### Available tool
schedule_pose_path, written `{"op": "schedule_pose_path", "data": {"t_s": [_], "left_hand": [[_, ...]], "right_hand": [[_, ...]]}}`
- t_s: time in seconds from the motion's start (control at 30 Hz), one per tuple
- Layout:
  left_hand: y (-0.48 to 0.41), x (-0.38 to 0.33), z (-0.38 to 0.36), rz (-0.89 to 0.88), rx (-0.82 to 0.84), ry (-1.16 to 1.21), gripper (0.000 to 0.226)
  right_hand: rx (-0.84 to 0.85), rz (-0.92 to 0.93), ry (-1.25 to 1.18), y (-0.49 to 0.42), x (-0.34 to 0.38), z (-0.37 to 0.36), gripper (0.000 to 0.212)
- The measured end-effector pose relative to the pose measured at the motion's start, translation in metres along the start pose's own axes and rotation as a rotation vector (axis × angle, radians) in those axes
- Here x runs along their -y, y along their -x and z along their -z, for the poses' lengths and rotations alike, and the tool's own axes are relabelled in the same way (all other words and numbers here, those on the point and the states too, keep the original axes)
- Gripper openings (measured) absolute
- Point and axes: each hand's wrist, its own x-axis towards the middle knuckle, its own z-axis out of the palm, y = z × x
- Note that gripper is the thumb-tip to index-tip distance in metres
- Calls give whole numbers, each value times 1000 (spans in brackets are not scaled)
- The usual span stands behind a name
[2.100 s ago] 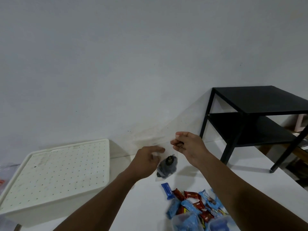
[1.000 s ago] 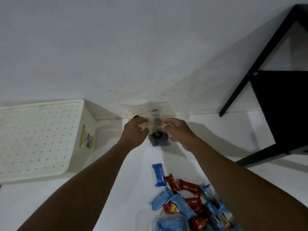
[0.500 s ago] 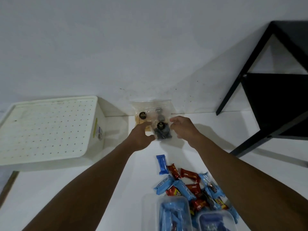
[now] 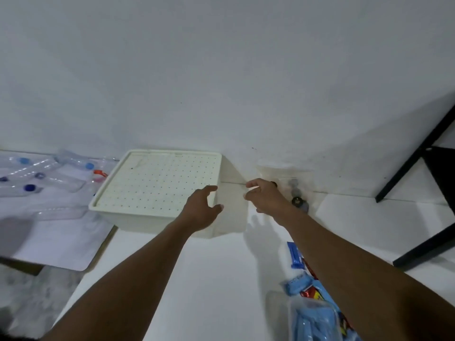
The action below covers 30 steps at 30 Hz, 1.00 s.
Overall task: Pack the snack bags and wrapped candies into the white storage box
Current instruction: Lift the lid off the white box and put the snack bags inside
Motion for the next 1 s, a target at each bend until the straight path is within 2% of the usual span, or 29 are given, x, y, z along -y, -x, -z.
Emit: {"op": "schedule_pose_path", "data": {"t_s": [0.33, 0.47, 0.63, 0.87, 0.93, 1.0], "left_hand": [[1, 96, 91, -36, -6, -38, 60], [-8, 140, 114, -23, -6, -57, 62], [-30, 188, 132, -2, -30, -108, 68], [-58, 244, 145, 158, -143, -352, 77], [-64, 258, 149, 253, -141, -304, 85], [-69, 267, 154, 309, -90, -218, 103]], "right_hand": [[-57, 49, 63, -2, 47, -101, 39], [-136, 62, 162, -10, 42, -137, 41], [-212, -16, 236, -28, 24, -171, 45], [-304, -80, 323, -59, 14, -197, 56], [-346, -66, 367, -63, 11, -201, 57], [-400, -59, 402, -67, 9, -203, 57]]}}
